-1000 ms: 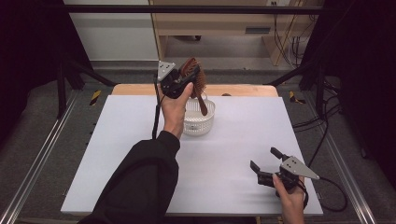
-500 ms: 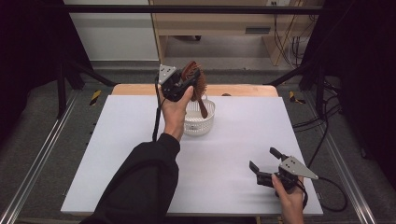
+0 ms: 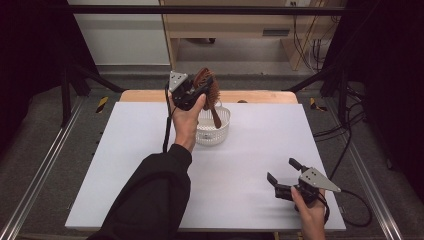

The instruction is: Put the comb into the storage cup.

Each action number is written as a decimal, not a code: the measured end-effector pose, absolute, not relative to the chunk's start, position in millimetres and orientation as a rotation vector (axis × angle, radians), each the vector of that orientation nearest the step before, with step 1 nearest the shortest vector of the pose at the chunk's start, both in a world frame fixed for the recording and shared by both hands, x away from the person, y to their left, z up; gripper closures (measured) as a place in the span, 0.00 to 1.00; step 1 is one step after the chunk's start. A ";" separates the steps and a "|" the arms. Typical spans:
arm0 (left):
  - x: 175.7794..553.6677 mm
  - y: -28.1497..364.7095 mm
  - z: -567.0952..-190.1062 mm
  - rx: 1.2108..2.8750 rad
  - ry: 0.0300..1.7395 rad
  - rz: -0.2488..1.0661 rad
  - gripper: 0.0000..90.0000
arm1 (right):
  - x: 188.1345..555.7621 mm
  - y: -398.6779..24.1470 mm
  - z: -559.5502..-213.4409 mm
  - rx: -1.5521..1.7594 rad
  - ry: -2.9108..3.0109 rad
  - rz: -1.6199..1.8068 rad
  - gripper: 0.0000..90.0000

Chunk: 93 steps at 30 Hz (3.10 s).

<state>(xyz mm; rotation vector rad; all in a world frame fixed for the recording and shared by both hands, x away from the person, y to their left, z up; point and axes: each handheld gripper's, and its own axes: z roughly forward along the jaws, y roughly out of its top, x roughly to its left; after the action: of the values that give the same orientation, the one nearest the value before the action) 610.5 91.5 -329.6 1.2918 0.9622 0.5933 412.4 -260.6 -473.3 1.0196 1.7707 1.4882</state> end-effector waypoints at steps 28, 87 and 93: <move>610.8 97.1 -342.0 1.301 0.974 0.585 0.56 | 412.7 -257.4 -474.7 1.015 1.772 1.493 0.05; 614.2 95.9 -362.2 1.320 0.989 0.564 0.56 | 413.9 -257.2 -475.6 1.024 1.772 1.491 0.05; 613.5 94.8 -363.2 1.320 0.985 0.564 0.56 | 414.3 -256.5 -476.2 1.028 1.776 1.492 0.05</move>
<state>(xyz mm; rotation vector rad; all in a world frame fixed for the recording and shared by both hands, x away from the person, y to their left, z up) 613.5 94.8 -363.2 1.3202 0.9850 0.5642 414.3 -256.5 -476.2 1.0281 1.7760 1.4924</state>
